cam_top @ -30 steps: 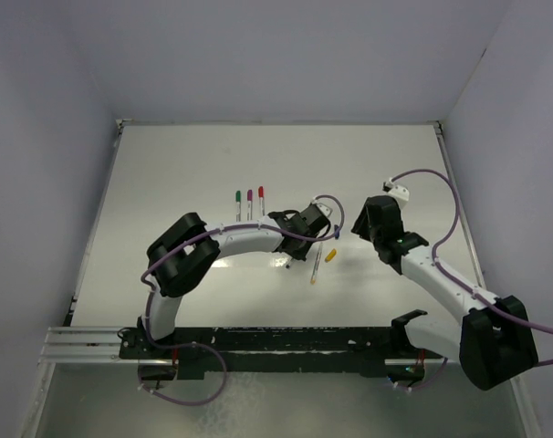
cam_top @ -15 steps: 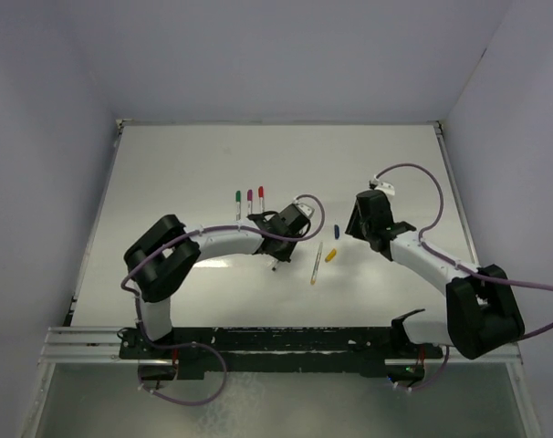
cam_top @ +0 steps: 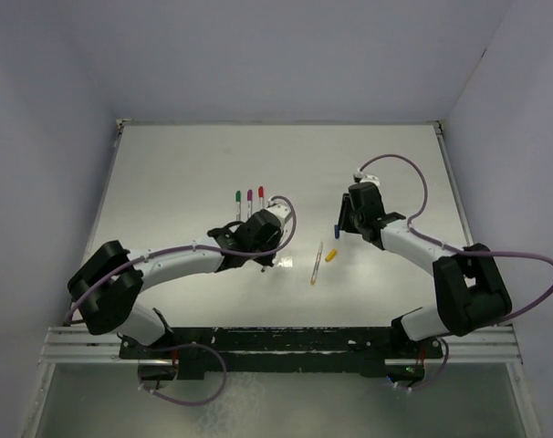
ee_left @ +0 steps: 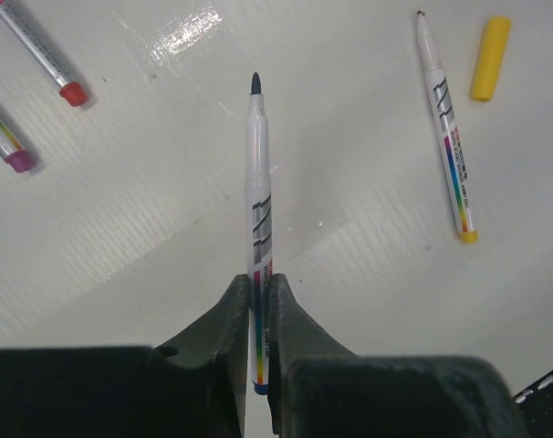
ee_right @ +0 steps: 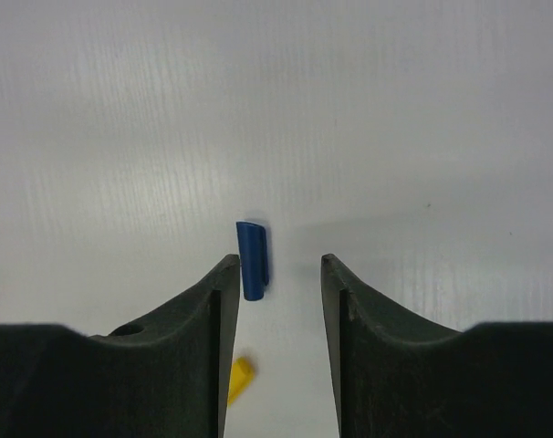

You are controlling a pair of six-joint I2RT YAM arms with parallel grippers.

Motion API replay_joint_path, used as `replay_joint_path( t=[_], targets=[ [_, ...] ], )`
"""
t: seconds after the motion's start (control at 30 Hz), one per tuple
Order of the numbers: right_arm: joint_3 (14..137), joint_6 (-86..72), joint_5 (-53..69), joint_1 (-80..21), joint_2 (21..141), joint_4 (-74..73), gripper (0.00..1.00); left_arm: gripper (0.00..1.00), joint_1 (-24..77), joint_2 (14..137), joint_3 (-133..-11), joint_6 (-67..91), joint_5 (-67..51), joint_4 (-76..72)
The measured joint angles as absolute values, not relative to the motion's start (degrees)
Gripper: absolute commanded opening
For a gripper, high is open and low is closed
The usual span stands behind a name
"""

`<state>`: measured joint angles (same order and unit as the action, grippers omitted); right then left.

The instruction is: Insert the pens into the pen caps

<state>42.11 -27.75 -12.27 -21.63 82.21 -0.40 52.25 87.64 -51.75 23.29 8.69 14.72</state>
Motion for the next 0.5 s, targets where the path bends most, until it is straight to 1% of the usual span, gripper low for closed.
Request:
replay_joint_path(
  t=[0.37, 0.5],
  targets=[
    [47.2, -25.7, -12.3, -24.9, 89.1, -0.5, 0.44, 0.00, 52.2, 80.4, -42.2, 22.3, 5.5, 5.0],
    [47.6, -25.7, -12.7, -24.9, 90.4, -1.7, 0.43, 0.00, 52.2, 74.6, -38.3, 21.2, 3.5, 0.3]
  ],
)
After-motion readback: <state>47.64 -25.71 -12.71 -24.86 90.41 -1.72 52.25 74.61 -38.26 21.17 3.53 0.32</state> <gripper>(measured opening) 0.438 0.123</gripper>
